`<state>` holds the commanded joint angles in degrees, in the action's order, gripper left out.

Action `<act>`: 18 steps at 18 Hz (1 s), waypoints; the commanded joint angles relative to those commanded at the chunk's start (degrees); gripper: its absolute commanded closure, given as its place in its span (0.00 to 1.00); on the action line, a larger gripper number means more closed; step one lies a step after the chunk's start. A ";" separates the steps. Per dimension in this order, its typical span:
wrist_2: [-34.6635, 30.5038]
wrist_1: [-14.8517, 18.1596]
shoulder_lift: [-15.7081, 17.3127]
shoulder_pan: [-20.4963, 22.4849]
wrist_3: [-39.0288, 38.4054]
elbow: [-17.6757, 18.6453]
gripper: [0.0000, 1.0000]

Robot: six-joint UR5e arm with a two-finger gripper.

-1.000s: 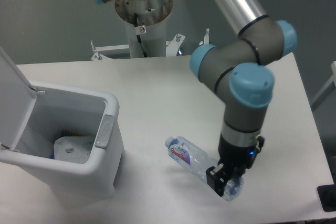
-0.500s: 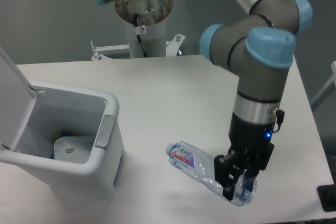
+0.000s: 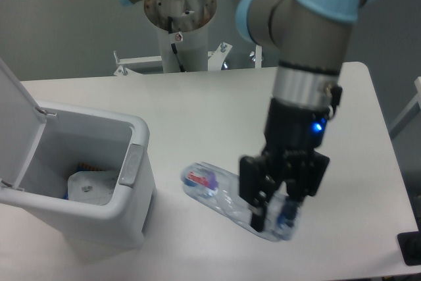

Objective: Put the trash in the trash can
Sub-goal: 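Carry the bottle over the trash can and lower it in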

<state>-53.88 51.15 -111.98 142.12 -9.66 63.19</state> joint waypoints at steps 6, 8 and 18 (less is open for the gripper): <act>1.33 -0.18 0.80 -4.56 -0.35 0.53 0.42; 1.24 -0.18 0.53 -6.23 -0.27 0.79 0.42; 0.54 -3.16 0.01 -13.00 2.71 5.44 0.41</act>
<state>-53.35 47.99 -111.97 129.12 -6.96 68.64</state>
